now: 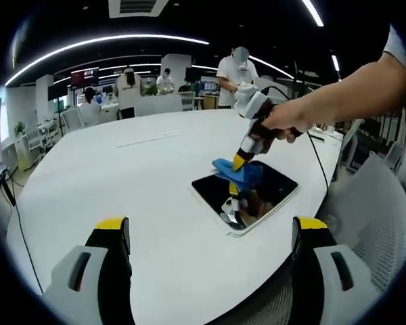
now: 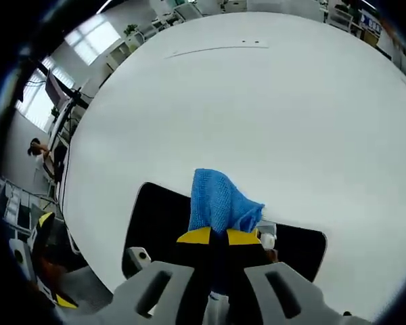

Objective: Wipe the mirror surface with the cleaning cloth until all visible marks leave the cleaned area.

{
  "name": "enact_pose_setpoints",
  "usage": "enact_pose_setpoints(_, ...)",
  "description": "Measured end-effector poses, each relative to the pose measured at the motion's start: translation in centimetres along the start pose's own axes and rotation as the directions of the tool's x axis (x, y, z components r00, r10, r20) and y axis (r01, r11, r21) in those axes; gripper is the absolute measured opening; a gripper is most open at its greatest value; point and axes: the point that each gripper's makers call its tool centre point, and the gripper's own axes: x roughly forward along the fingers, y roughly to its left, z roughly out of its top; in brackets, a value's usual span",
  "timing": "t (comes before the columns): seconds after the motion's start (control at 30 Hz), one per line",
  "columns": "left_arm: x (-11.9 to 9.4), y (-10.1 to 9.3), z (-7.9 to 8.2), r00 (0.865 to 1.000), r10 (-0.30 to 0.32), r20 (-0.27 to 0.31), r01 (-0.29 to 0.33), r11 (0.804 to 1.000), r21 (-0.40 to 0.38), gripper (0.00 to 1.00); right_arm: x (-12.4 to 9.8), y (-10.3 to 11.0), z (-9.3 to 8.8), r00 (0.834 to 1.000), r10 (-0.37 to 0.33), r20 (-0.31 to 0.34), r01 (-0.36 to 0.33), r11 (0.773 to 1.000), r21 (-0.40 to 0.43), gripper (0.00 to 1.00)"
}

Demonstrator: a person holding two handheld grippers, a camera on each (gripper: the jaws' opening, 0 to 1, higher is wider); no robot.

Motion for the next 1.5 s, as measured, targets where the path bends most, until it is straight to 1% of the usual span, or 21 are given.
enact_pose_setpoints(0.13, 0.0, 0.1, 0.1, 1.000, 0.003, 0.002, -0.003, 1.000, -0.003, 0.99, -0.1, 0.2, 0.2, 1.000, -0.013, 0.010, 0.014, 1.000, -0.018, 0.00)
enact_pose_setpoints(0.33, 0.0, 0.0, -0.1, 1.000, -0.001, -0.004, 0.001, 1.000, 0.004, 0.99, -0.1, 0.3, 0.6, 1.000, -0.011, 0.019, 0.012, 1.000, -0.016, 0.00)
enact_pose_setpoints(0.5, 0.0, 0.1, -0.1, 1.000, 0.001, -0.004, -0.001, 1.000, -0.004, 0.99, -0.1, 0.3, 0.6, 1.000, -0.004, 0.026, 0.005, 1.000, -0.012, 0.00)
enact_pose_setpoints(1.0, 0.1, 0.0, -0.2, 1.000, -0.006, -0.009, 0.006, 1.000, 0.002, 0.99, -0.1, 0.3, 0.6, 0.999, -0.013, 0.034, 0.015, 0.999, -0.042, 0.00)
enact_pose_setpoints(1.17, 0.1, -0.1, -0.3, 1.000, -0.010, -0.012, 0.010, 1.000, -0.004, 0.99, -0.4, -0.5, 0.5, 0.999, -0.023, 0.033, 0.024, 0.999, -0.032, 0.00)
enact_pose_setpoints(1.33, 0.1, 0.0, -0.3, 1.000, -0.009, -0.013, 0.009, 1.000, -0.006, 0.99, -0.8, -0.6, 0.1, 0.999, -0.023, 0.034, 0.024, 0.999, -0.033, 0.00)
enact_pose_setpoints(1.5, 0.1, 0.0, -0.3, 1.000, -0.009, -0.015, 0.009, 1.000, -0.002, 0.99, -0.7, -1.3, 0.2, 0.999, -0.027, 0.031, 0.028, 0.999, -0.036, 0.00)
